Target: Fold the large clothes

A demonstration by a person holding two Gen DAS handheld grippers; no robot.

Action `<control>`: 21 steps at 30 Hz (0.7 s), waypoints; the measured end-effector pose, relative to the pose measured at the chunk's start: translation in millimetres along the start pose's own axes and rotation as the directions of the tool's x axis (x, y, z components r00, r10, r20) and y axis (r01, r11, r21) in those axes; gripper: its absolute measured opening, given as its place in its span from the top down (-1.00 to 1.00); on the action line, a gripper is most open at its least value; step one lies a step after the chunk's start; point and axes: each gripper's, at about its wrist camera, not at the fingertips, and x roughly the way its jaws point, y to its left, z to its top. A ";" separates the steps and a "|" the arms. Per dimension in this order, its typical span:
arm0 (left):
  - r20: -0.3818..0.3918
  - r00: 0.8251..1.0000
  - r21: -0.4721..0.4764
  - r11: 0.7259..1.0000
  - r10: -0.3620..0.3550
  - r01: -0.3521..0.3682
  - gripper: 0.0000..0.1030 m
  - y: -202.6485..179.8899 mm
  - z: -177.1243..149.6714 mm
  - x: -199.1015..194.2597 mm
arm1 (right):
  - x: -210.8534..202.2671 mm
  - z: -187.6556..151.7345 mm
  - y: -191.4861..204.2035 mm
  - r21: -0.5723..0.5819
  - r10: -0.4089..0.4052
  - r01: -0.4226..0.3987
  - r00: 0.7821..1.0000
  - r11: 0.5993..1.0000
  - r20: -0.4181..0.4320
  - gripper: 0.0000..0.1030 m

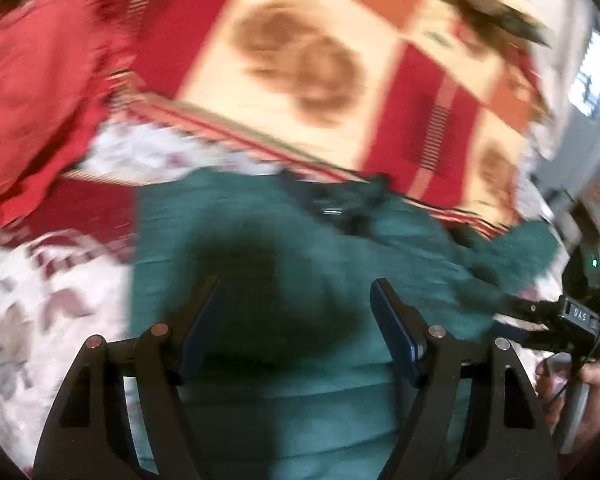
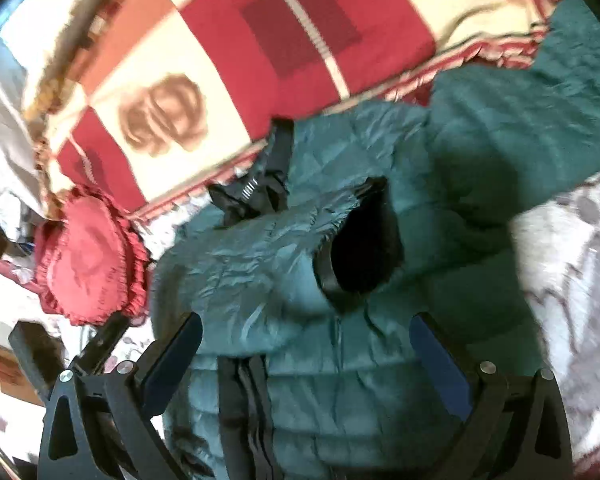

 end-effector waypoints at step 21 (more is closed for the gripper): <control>-0.093 0.976 -0.147 0.967 0.197 -0.209 -0.46 58.4 -18.4 60.7 | 13.3 42.8 43.2 -0.354 -0.224 0.320 0.932 0.879 0.285 0.74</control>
